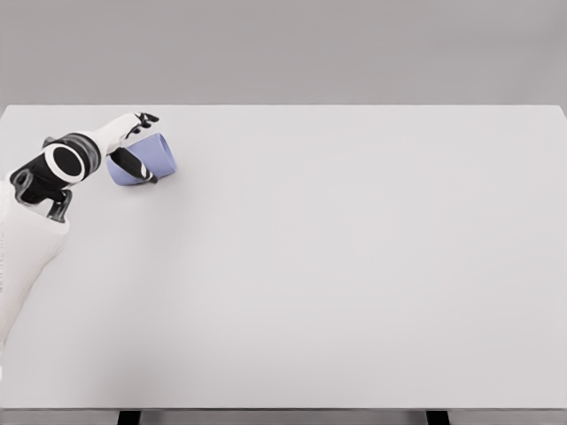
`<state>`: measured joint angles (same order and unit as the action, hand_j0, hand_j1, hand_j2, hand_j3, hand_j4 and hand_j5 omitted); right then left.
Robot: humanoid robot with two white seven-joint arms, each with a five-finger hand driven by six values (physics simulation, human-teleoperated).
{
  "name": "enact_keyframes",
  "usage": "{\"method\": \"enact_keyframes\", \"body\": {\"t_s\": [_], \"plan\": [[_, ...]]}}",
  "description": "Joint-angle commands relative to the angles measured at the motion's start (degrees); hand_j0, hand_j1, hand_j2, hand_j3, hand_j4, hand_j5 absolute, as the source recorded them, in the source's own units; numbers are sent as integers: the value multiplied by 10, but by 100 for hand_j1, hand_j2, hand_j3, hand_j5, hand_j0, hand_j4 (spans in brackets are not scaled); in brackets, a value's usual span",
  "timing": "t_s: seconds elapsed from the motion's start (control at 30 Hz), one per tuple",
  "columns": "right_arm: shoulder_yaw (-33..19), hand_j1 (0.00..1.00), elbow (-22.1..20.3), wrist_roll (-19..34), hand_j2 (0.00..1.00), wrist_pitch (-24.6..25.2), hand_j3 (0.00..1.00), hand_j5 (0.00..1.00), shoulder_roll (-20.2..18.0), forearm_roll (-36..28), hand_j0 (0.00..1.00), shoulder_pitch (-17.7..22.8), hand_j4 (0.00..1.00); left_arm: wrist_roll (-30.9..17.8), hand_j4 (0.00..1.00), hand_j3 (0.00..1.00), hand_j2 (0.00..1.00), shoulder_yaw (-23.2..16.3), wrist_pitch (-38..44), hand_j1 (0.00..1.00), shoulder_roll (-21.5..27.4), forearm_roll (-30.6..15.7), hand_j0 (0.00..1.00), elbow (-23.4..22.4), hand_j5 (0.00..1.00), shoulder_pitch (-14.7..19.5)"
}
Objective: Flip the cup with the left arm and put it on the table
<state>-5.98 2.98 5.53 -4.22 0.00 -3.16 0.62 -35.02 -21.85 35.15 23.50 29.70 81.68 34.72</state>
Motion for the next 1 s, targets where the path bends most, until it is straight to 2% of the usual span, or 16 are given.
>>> {"method": "enact_keyframes", "body": {"t_s": [0.0,0.13,0.23,0.47,0.73,0.97], "plan": [[0,100,0,0,100,0,100,100,0,0,100,0,100,0,99,99,99,0,-1,99,-3,9,99,-11,99,0],[0,100,0,0,100,0,100,100,0,0,100,0,100,0,98,98,98,-2,-1,98,-8,10,98,-13,98,4],[0,100,0,0,100,0,100,100,0,0,100,0,100,0,99,99,99,-8,-1,99,-13,12,99,-39,99,17],[0,100,0,0,100,0,100,100,0,0,100,0,100,0,98,98,98,-16,-1,98,-20,13,98,-42,98,18],[0,100,0,0,100,0,100,100,0,0,100,0,100,0,98,98,98,-18,-1,98,-23,13,98,-73,98,29],[0,100,0,0,100,0,100,100,0,0,100,0,100,0,85,85,85,-21,-1,85,-27,14,85,-91,85,35]]}}
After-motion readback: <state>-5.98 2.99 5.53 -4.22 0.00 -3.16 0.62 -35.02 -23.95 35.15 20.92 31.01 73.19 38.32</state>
